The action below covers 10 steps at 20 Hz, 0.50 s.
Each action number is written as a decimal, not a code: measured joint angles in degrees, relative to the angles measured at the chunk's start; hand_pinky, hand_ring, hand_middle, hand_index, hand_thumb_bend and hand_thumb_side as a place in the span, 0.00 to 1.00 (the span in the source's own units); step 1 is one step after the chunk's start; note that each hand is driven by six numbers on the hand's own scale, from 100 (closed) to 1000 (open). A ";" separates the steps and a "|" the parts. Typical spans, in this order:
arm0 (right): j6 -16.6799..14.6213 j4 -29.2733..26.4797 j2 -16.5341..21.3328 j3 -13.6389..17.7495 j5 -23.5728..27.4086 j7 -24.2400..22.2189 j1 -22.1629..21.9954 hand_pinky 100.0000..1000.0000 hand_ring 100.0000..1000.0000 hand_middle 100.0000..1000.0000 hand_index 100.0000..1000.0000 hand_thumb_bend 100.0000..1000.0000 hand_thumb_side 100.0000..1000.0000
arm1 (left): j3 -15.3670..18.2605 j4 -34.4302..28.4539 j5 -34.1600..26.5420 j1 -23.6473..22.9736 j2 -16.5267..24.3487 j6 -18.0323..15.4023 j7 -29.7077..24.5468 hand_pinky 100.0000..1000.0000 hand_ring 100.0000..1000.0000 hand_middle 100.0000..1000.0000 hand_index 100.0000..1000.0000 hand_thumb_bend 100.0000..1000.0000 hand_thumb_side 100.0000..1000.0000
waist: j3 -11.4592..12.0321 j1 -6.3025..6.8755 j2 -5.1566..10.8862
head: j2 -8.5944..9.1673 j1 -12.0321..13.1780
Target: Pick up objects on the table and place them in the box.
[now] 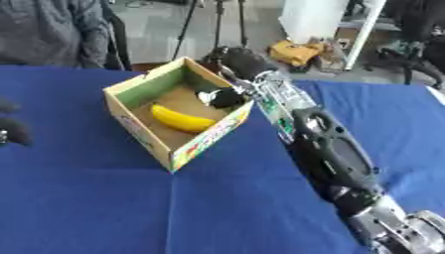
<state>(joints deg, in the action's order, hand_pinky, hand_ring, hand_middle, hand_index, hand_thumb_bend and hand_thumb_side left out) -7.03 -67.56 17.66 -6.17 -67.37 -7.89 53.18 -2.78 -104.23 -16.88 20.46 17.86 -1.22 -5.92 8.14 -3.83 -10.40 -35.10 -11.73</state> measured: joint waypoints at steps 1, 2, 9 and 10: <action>0.18 -1.58 0.82 0.18 0.97 0.97 -1.08 0.59 0.64 0.62 0.77 0.02 0.67 | 0.21 0.01 0.09 -0.19 0.14 -0.04 0.25 0.48 0.52 0.59 0.67 0.54 1.00 | -0.65 0.21 0.08 | -0.15 0.58; 0.31 -3.14 1.60 0.34 2.01 1.94 -2.32 0.59 0.63 0.61 0.76 0.00 0.67 | 0.33 0.06 0.17 -0.36 0.32 -0.07 0.49 0.48 0.52 0.59 0.67 0.53 1.00 | -1.21 0.44 0.14 | -0.19 1.15; 2.30 -13.44 3.93 2.54 8.52 8.46 -12.20 0.56 0.59 0.57 0.74 0.00 0.65 | 1.58 0.66 0.42 -1.06 0.43 -0.31 2.89 0.48 0.53 0.60 0.67 0.52 1.00 | -5.28 1.61 0.16 | -0.62 5.54; 3.04 -14.78 3.90 3.02 9.46 9.37 -13.64 0.56 0.59 0.57 0.74 0.00 0.66 | 1.65 0.70 0.55 -1.17 0.63 -0.32 3.28 0.49 0.54 0.60 0.67 0.52 1.00 | -5.68 1.66 0.14 | -0.62 6.07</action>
<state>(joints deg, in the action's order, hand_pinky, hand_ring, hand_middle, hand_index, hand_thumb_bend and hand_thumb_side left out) -3.99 -82.34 21.56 -3.16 -57.91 1.48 39.53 -1.13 -103.53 -16.33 19.29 18.49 -1.53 -2.65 2.46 -2.17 -10.26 -35.72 -5.66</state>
